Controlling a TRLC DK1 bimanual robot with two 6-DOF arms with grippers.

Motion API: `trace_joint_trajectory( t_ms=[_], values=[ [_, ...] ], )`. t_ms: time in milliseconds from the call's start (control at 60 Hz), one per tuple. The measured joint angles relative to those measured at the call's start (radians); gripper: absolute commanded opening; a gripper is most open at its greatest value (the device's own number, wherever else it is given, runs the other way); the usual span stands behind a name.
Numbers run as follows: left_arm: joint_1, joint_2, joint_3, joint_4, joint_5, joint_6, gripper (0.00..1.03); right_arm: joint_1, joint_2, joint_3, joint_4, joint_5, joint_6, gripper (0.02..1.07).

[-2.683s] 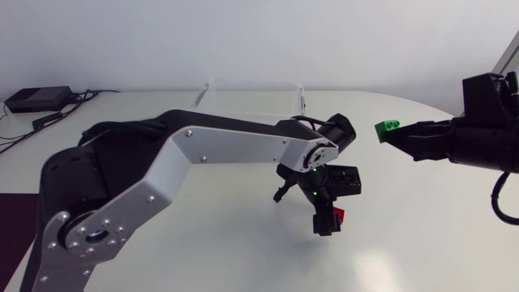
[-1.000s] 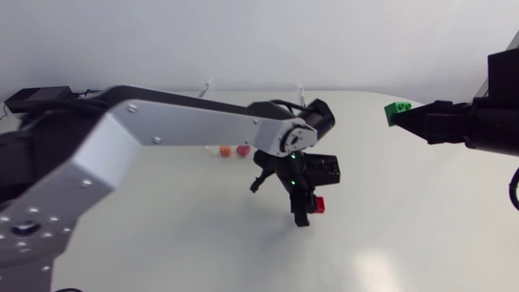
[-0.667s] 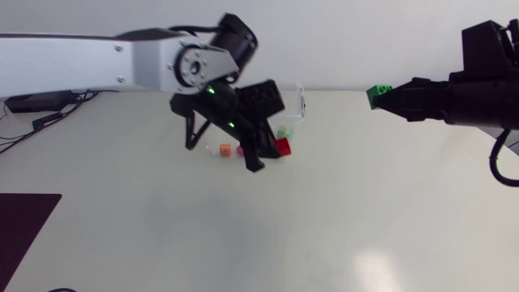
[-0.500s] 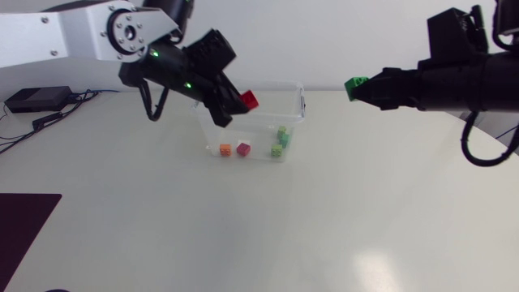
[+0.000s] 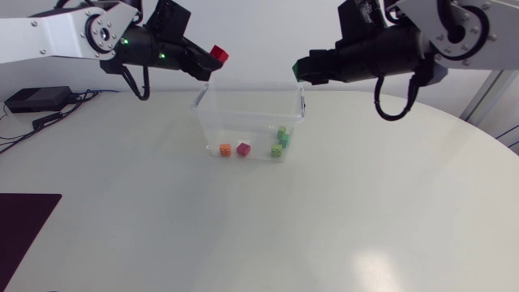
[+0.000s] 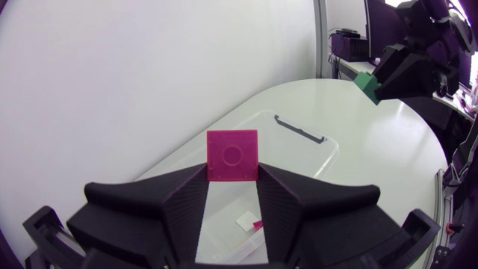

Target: Place the duplo bricks in the container

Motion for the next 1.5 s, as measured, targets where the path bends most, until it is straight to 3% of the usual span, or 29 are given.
trace_joint_trajectory(
  t_ms=[317, 433, 467, 500, 533, 583, 800, 850, 883, 967, 1000, 1267, 1500],
  values=[
    [0.002, 0.186, 0.036, 0.143, -0.039, -0.057, 0.26, 0.01, 0.184, 0.121, 0.045, 0.029, -0.003, 0.25],
    [0.002, 0.22, 0.055, 0.163, -0.054, -0.058, 0.36, 0.013, 0.23, 0.166, 0.045, 0.043, -0.004, 0.25],
    [0.002, 0.229, 0.061, 0.164, -0.066, -0.058, 0.43, 0.014, 0.238, 0.173, 0.047, 0.044, -0.004, 0.25],
    [0.002, 0.234, 0.066, 0.167, -0.08, -0.058, 0.6, 0.015, 0.25, 0.183, 0.048, 0.044, -0.004, 0.25],
    [0.002, 0.242, 0.072, 0.167, -0.097, -0.058, 0.84, 0.016, 0.261, 0.19, 0.049, 0.045, -0.007, 0.25],
    [0.002, 0.246, 0.079, 0.168, -0.122, -0.057, 1.0, 0.019, 0.274, 0.197, 0.049, 0.048, -0.008, 0.25],
    [0.004, 0.238, 0.084, 0.182, -0.145, -0.057, 1.0, 0.021, 0.332, 0.221, 0.068, 0.055, -0.019, 0.26],
    [0.006, 0.219, 0.084, 0.182, -0.156, -0.058, 1.0, 0.021, 0.348, 0.233, 0.072, 0.072, -0.027, 0.32],
    [0.009, 0.204, 0.084, 0.182, -0.16, -0.058, 1.0, 0.021, 0.357, 0.24, 0.074, 0.079, -0.031, 0.46],
    [0.014, 0.141, 0.076, 0.182, -0.193, -0.065, 1.0, 0.027, 0.389, 0.261, 0.071, 0.113, -0.041, 0.96],
    [0.016, 0.111, 0.071, 0.182, -0.205, -0.069, 1.0, 0.03, 0.407, 0.276, 0.064, 0.122, -0.042, 1.03],
    [0.045, -0.095, -0.002, 0.159, -0.313, -0.087, 1.0, 0.038, 0.476, 0.322, 0.037, 0.129, -0.041, 1.03],
    [0.092, -0.262, -0.114, 0.08, -0.402, -0.129, 1.0, 0.032, 0.302, 0.199, 0.041, 0.156, -0.041, 1.03]
  ],
)
